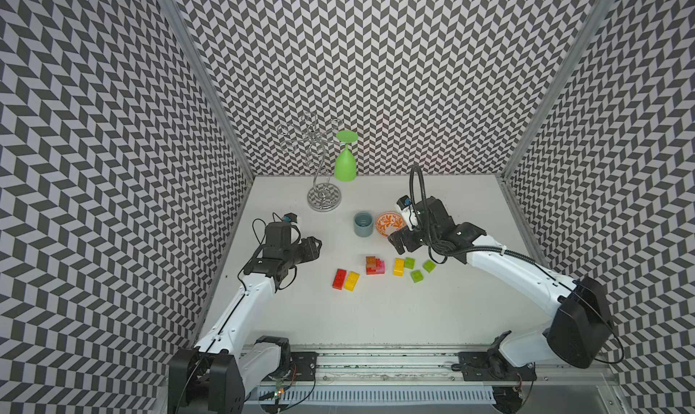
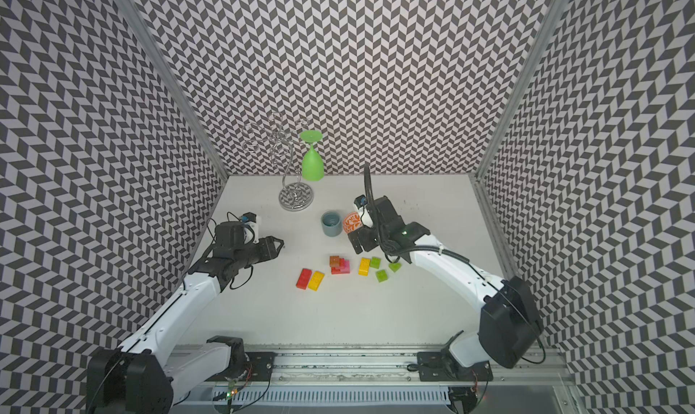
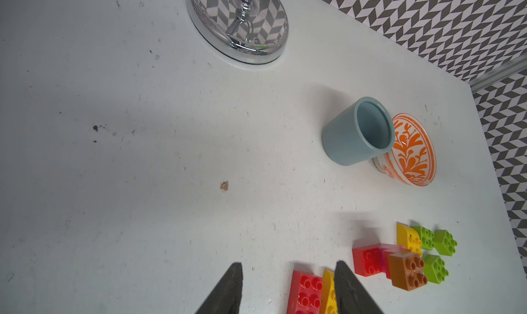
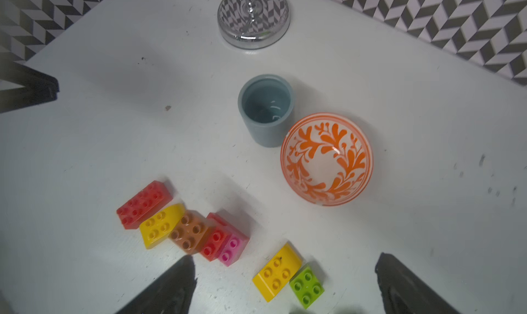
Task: Assemble the letter s with lego
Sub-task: Assemble the lego brick with the lego brick, then pick up the lego brick from the center of the board.
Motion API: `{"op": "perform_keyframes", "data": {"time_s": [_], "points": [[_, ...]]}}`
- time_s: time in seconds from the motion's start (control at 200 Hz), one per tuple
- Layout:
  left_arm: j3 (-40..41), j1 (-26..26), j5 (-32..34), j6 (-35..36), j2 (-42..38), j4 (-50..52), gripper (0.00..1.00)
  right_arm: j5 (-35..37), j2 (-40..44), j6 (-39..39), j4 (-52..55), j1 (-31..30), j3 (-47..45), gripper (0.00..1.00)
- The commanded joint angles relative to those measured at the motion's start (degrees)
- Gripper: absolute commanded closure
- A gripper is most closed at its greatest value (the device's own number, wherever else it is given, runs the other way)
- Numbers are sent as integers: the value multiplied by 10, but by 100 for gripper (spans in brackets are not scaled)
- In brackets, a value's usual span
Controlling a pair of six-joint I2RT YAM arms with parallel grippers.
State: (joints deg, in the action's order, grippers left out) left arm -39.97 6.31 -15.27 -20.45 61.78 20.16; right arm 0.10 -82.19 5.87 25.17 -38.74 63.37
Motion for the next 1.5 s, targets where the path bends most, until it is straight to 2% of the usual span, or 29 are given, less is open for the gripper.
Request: {"op": "perform_keyframes", "data": {"time_s": [0.0,0.045,0.085,0.265,0.416,0.536,0.751,0.876,0.976,1.092,1.317,1.497], "points": [[4,-6,8,3,-7,-9,46,33,50,182,-66,-29,-59,20],[4,-7,8,3,-7,-9,46,49,61,239,-70,-35,-79,30],[4,-7,8,3,-6,-9,46,74,66,287,-66,-45,-95,34],[4,-8,5,2,-2,-11,46,137,26,401,-6,-91,-89,33],[4,-8,5,2,-3,-11,46,132,-19,470,12,-105,-79,33],[4,-9,5,2,-2,-10,46,129,-37,506,20,-106,-70,38],[3,-9,2,3,-3,-10,46,127,-77,529,34,-105,-55,44],[3,-9,0,2,-2,-10,46,131,-109,535,46,-105,-37,44],[4,-9,-2,2,-3,-10,46,149,-136,540,74,-104,-12,37],[4,-9,-5,3,-3,-10,46,155,-156,538,84,-101,2,34],[5,-9,-5,3,-5,-10,46,158,-181,542,86,-97,5,34],[5,-9,-7,3,-5,-10,46,158,-198,534,83,-89,8,38]]}}
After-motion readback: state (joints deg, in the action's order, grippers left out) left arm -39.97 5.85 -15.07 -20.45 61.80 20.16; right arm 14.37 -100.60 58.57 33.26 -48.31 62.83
